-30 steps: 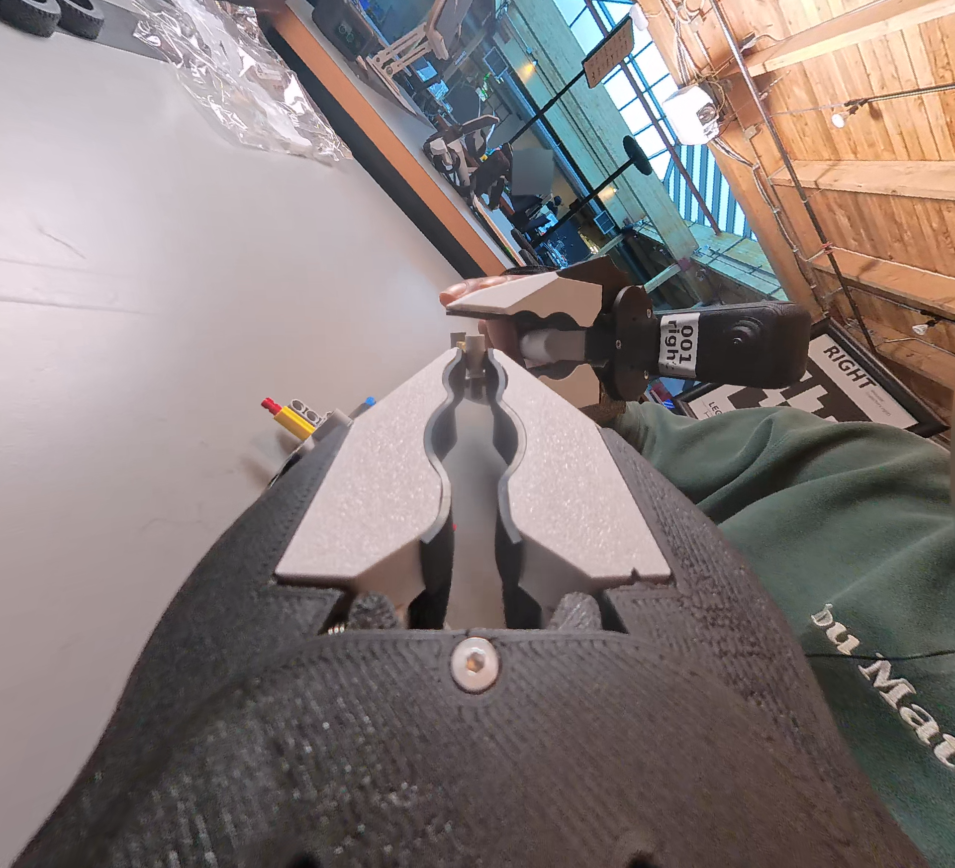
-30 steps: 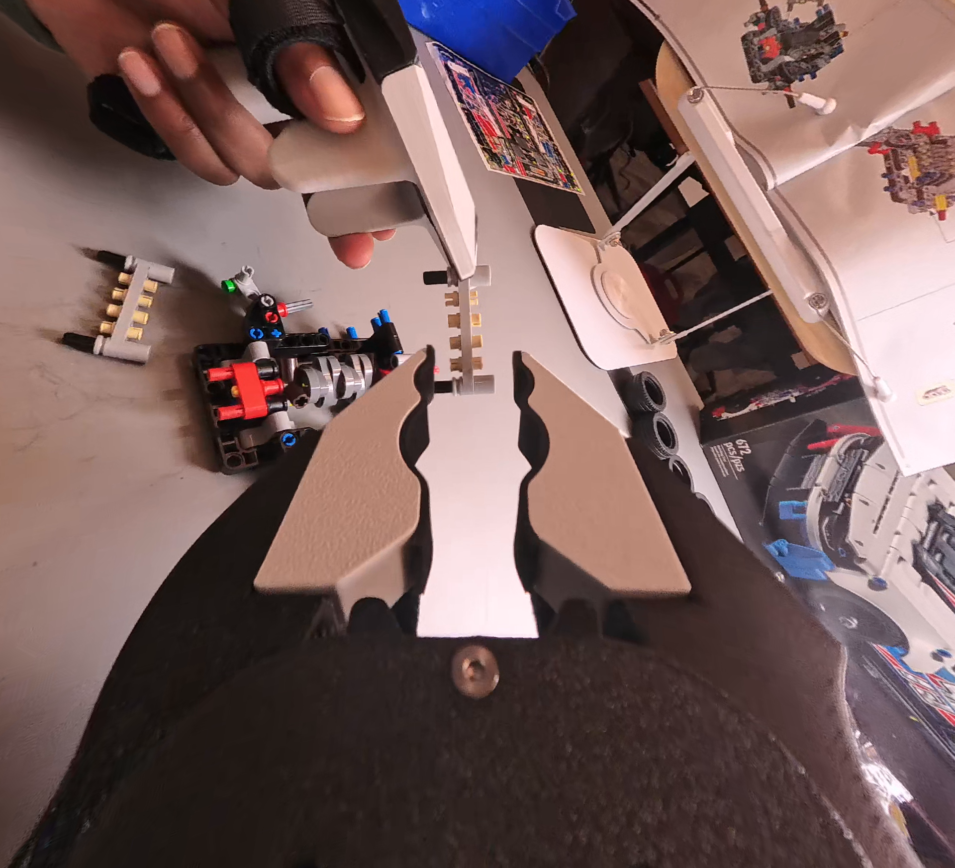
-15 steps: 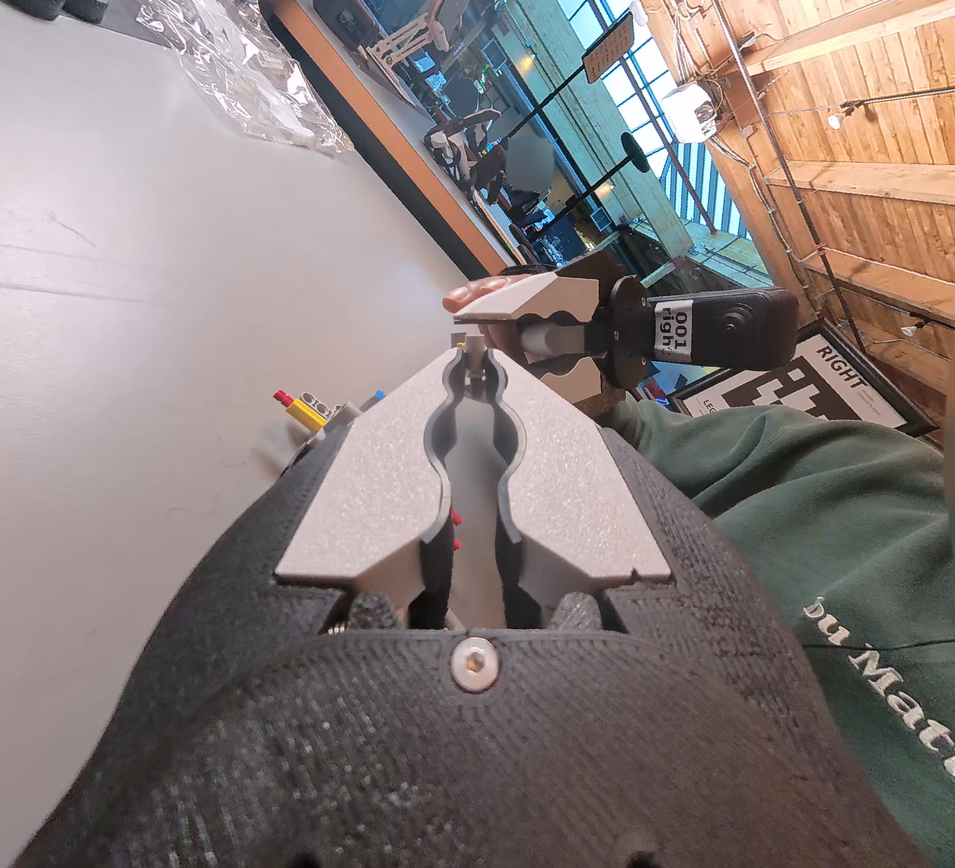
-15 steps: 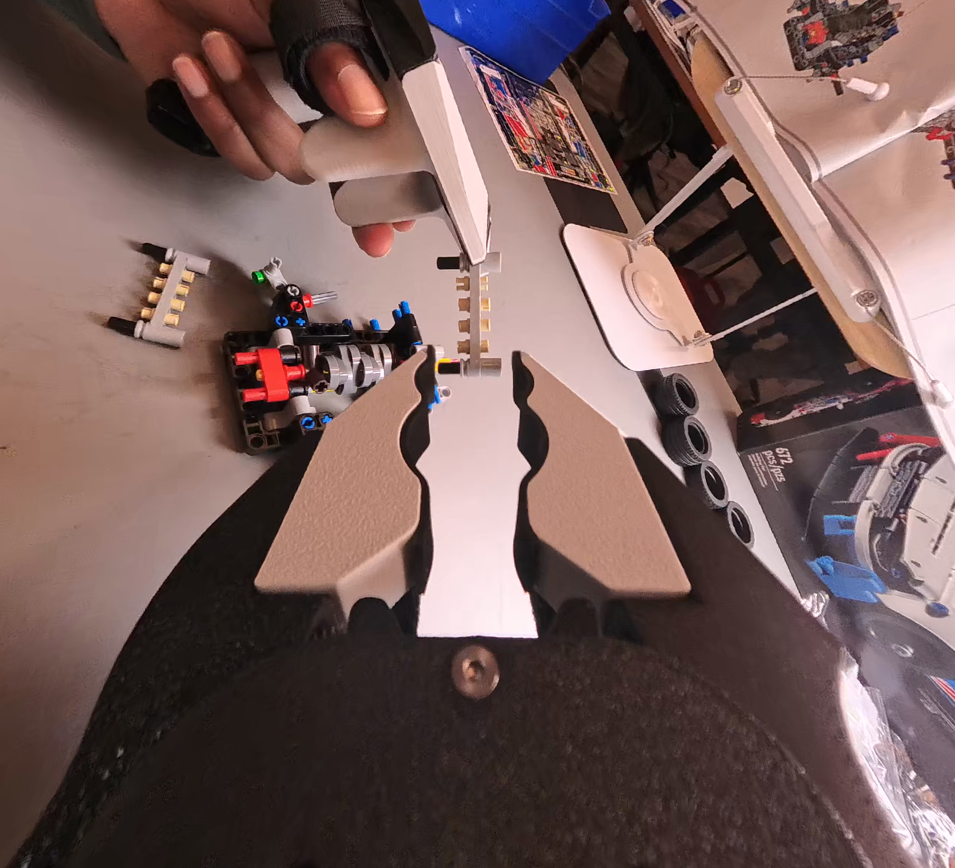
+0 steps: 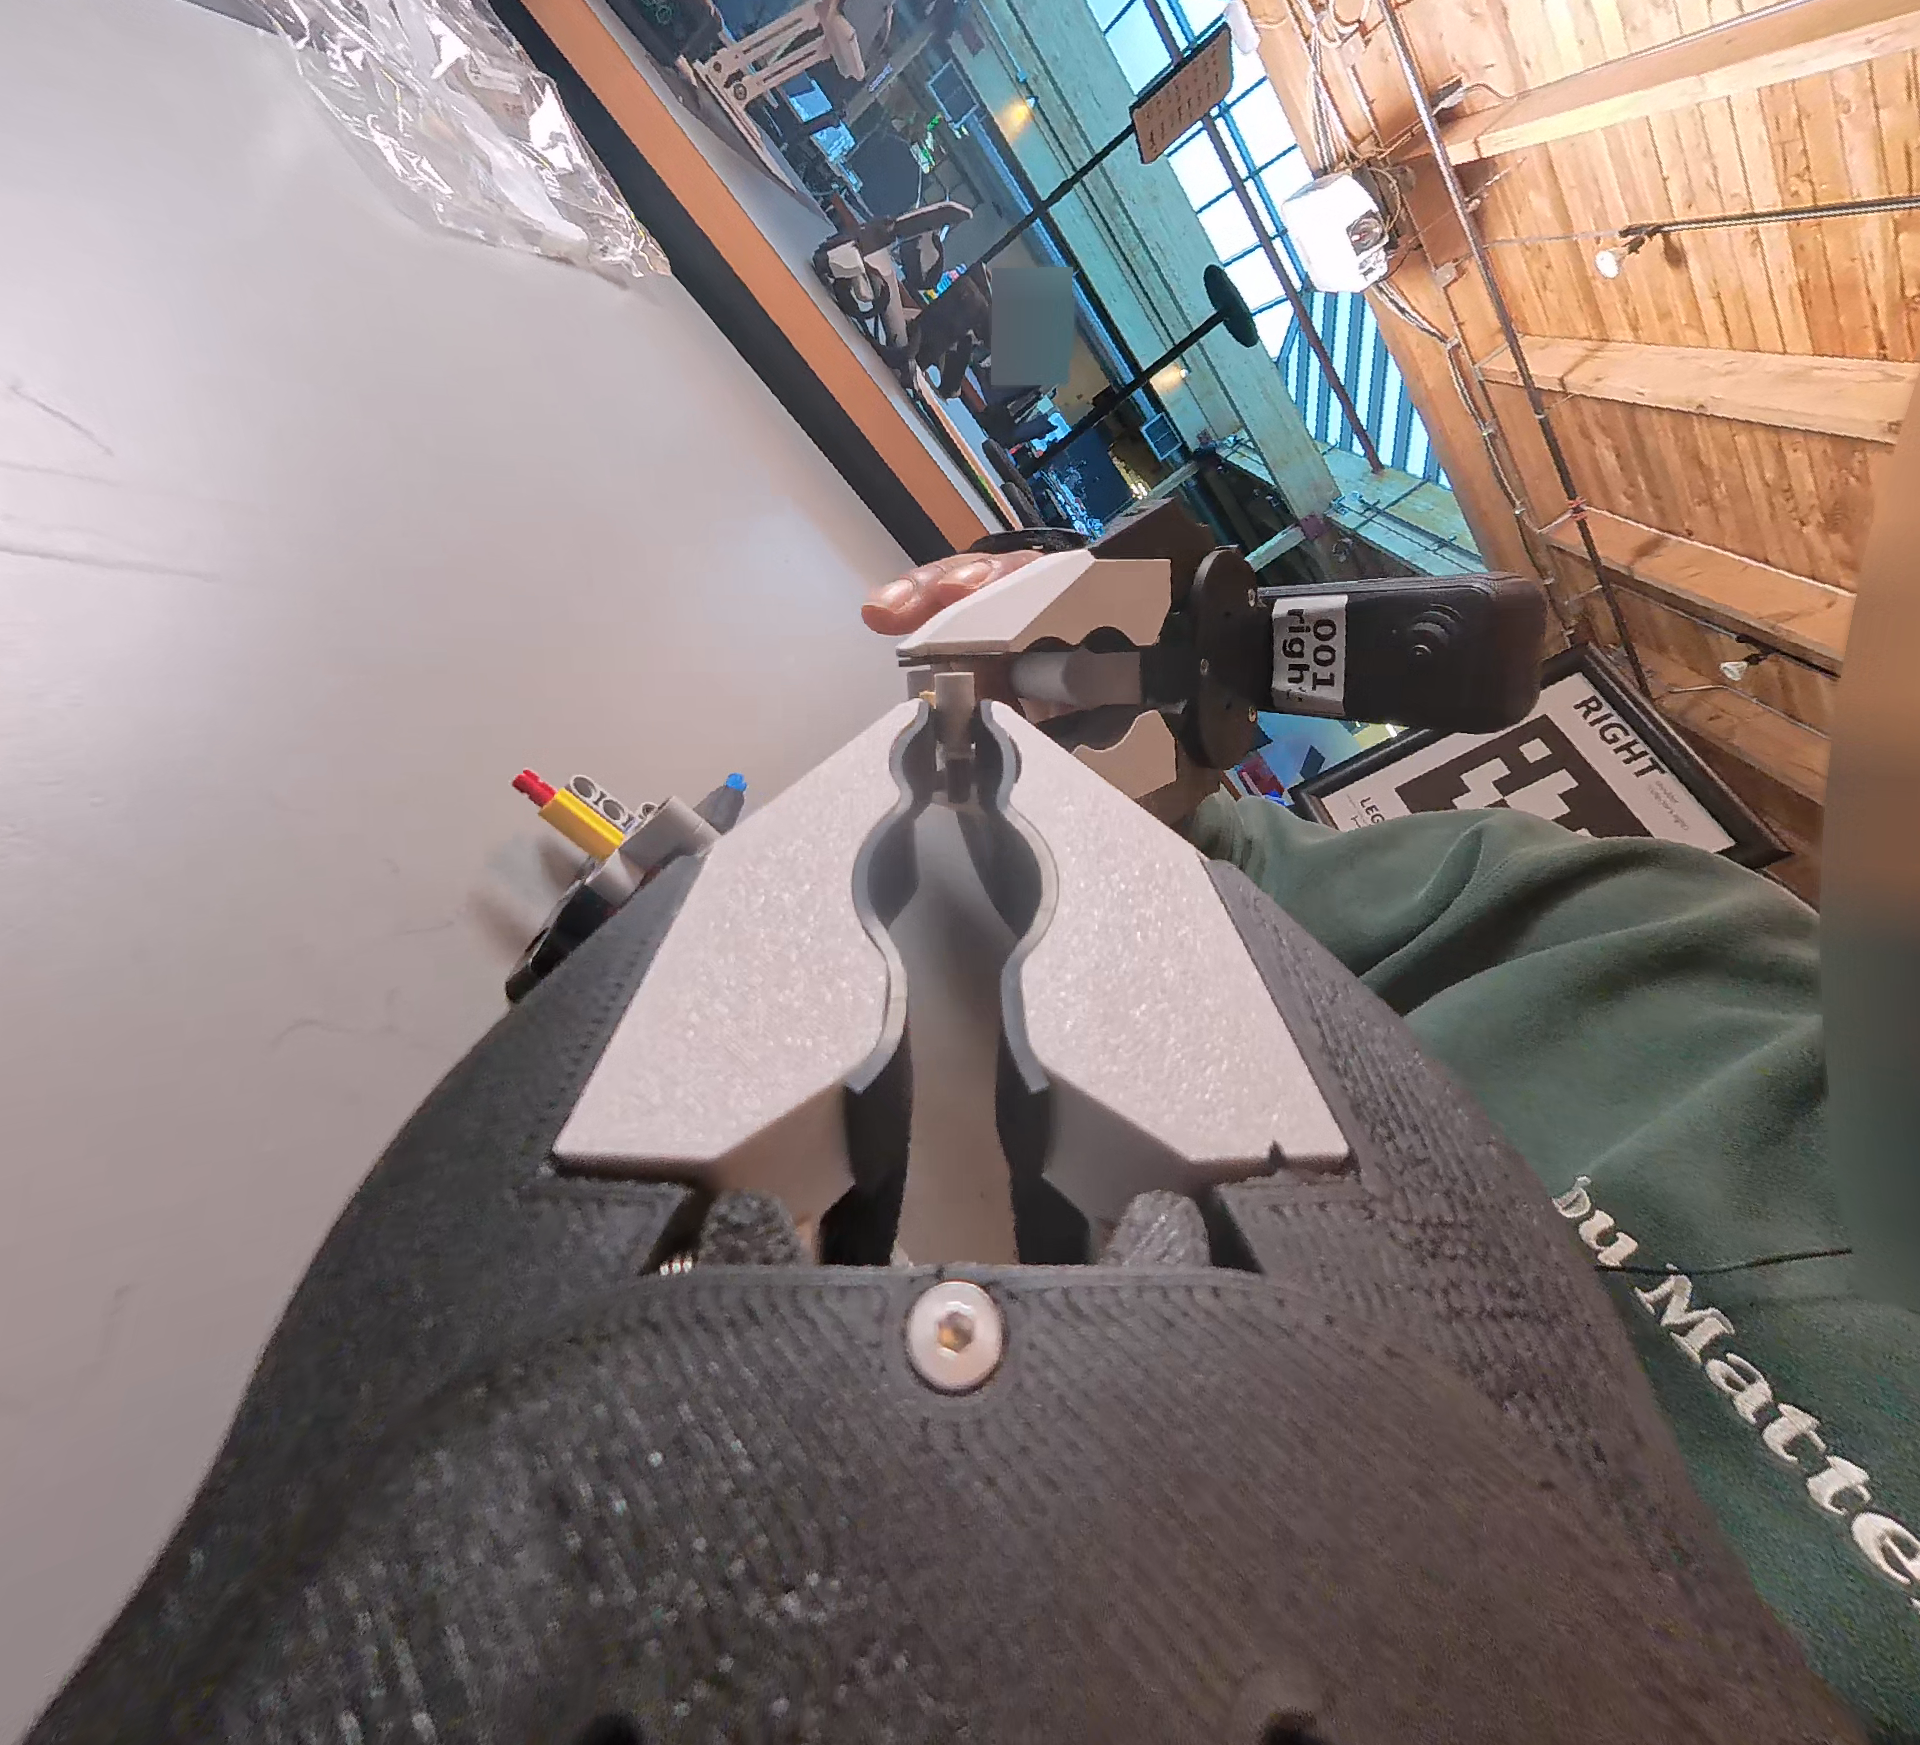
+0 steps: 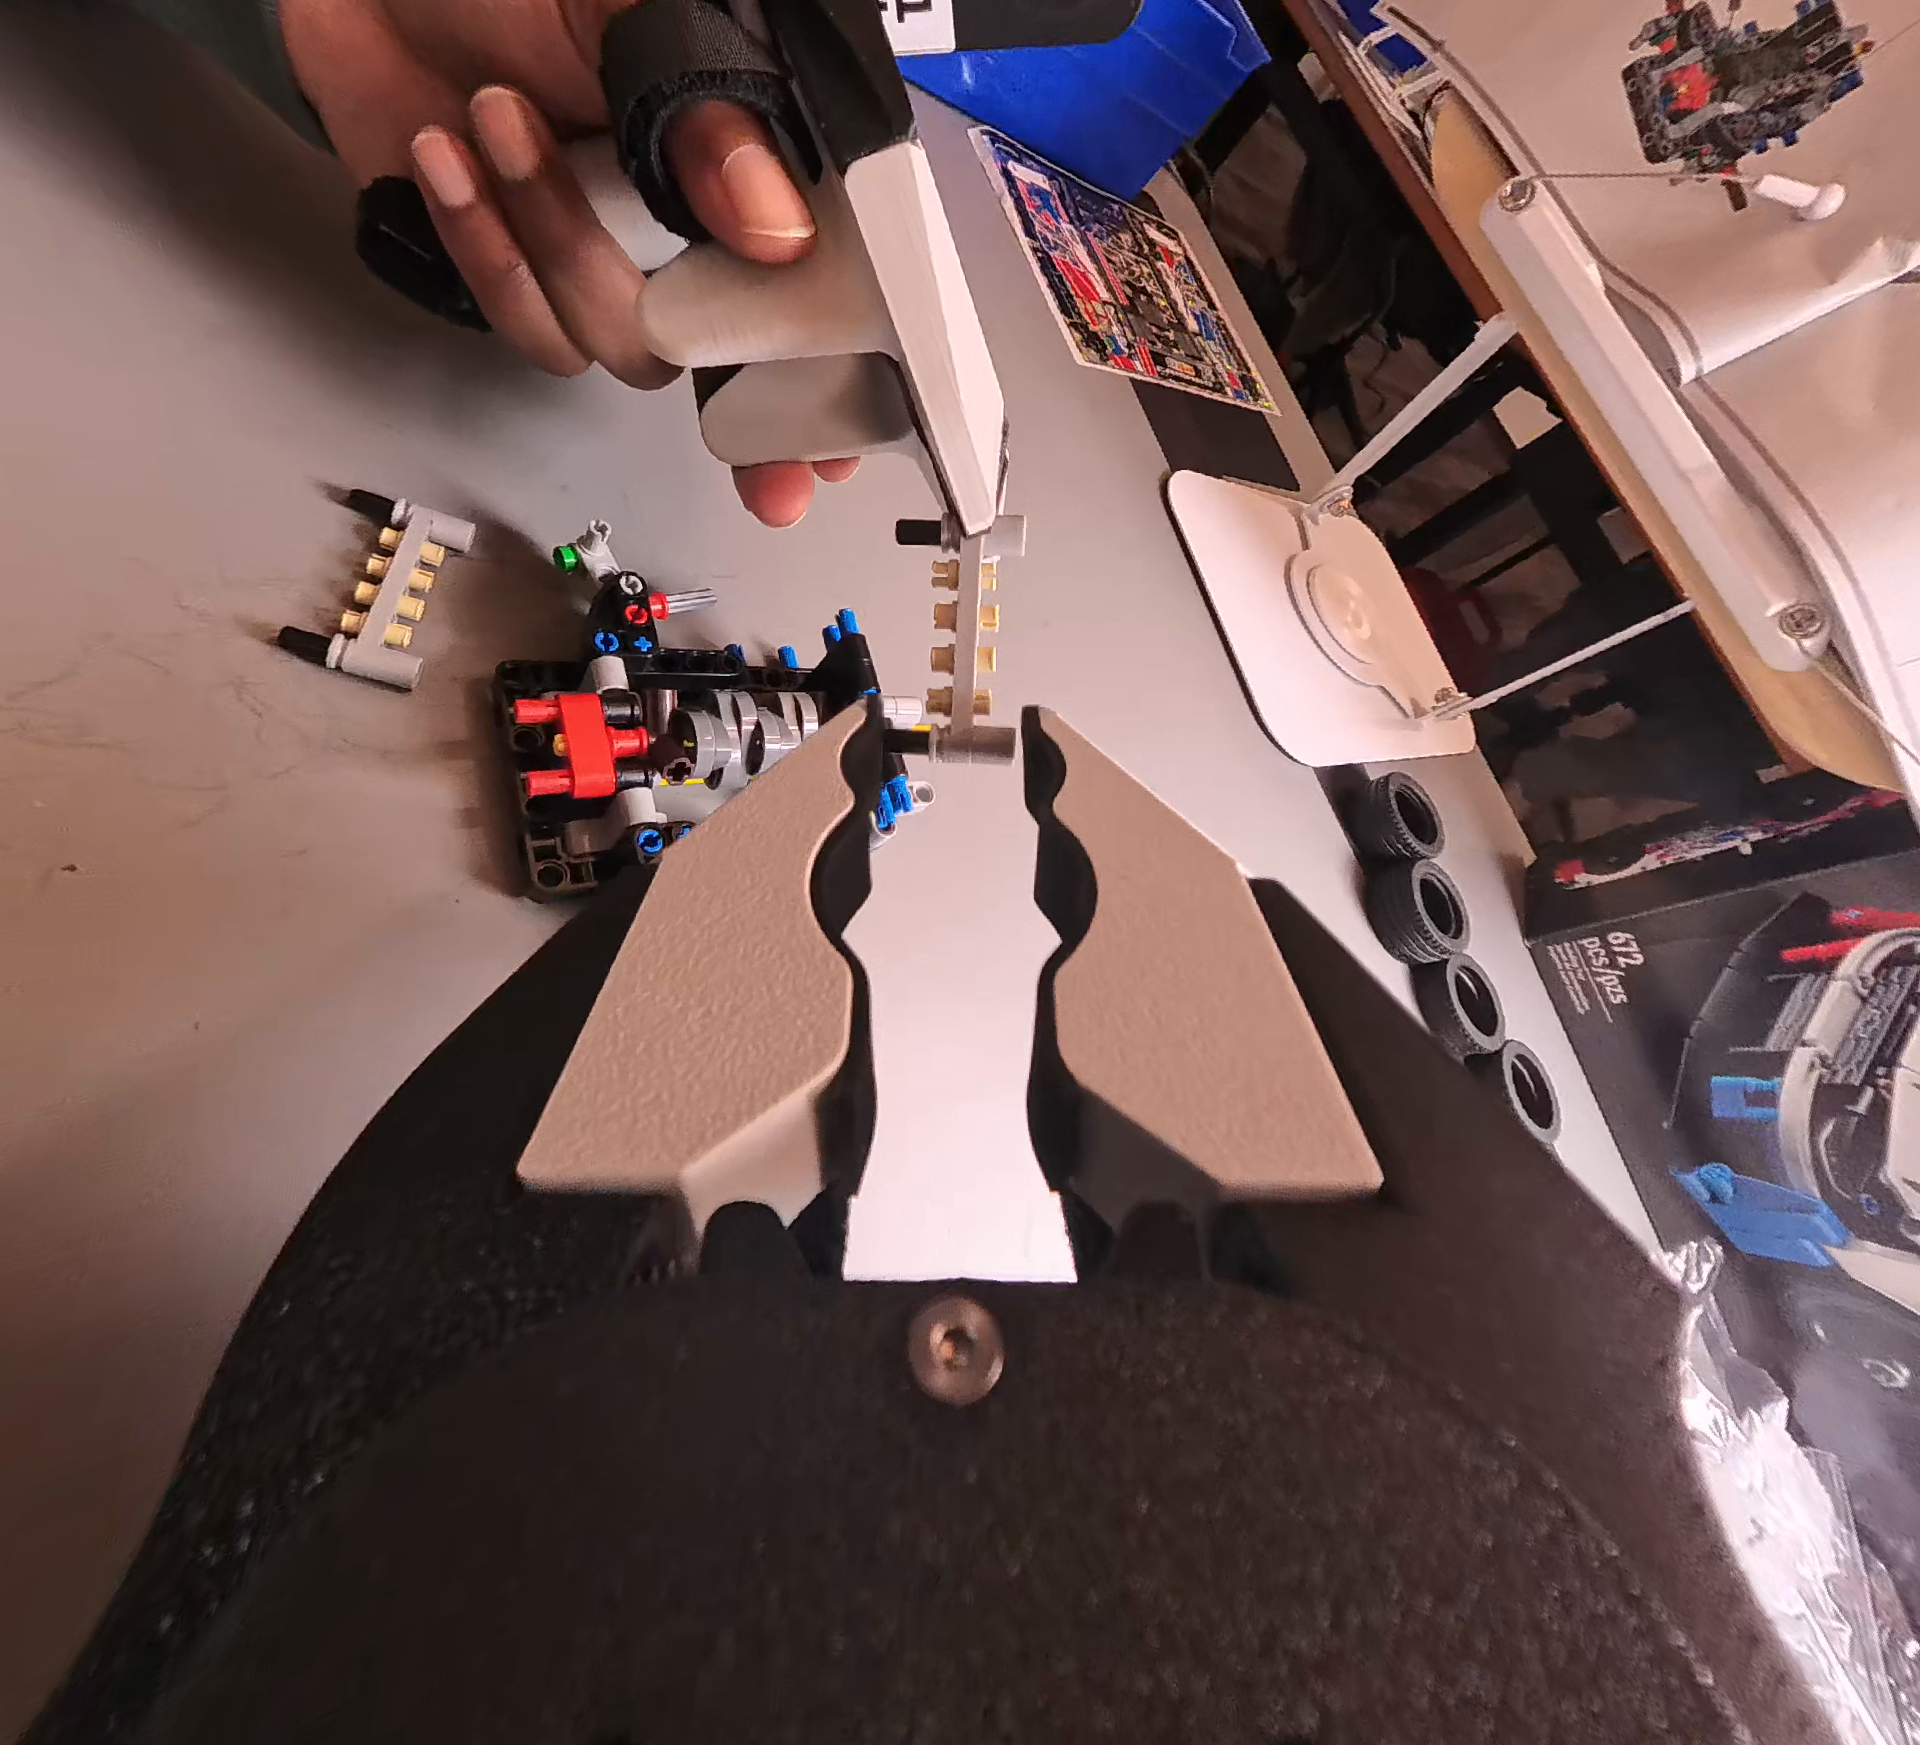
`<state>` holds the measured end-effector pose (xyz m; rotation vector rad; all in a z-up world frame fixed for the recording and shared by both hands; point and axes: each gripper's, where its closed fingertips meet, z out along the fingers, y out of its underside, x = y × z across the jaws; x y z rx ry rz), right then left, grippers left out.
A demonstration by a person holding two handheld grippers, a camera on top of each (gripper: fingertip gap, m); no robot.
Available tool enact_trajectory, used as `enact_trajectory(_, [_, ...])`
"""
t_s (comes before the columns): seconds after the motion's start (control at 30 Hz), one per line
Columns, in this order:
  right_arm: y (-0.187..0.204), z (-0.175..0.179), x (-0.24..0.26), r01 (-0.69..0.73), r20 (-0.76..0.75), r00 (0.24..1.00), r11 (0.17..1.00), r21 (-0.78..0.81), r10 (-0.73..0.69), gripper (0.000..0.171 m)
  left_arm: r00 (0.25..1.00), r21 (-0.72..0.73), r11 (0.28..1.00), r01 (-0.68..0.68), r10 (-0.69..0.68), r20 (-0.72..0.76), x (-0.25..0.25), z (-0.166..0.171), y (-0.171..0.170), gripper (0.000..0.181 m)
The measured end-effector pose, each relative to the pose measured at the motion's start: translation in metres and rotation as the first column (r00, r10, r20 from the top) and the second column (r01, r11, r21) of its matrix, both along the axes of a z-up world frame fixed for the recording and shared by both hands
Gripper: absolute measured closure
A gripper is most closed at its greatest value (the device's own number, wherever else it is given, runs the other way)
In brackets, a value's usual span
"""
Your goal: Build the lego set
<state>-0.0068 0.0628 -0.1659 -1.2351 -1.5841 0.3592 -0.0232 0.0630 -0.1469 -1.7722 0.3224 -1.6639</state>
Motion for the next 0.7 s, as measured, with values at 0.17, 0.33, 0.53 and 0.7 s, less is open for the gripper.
enact_trajectory(0.17, [0.002,0.005,0.0,0.017,-0.024,1.0,1.0,0.018,-0.017,0.15,1.0,0.014,1.0,0.01,-0.009,-0.006,0.001,0.001,-0.002,0.176])
enact_trajectory(0.33, [0.002,0.009,-0.001,0.018,-0.037,0.999,0.998,0.055,-0.016,0.151,1.0,0.07,0.997,0.026,-0.026,-0.011,0.003,0.006,-0.006,0.176])
enact_trajectory(0.53, [0.001,0.016,-0.001,0.018,-0.049,0.999,0.989,0.144,-0.011,0.155,0.997,0.194,0.98,0.037,-0.025,-0.067,0.004,0.013,-0.011,0.176])
enact_trajectory(0.7, [0.002,0.021,0.0,0.024,-0.072,0.997,0.985,0.174,-0.012,0.154,0.996,0.242,0.969,0.044,-0.023,-0.09,0.004,0.015,-0.013,0.175])
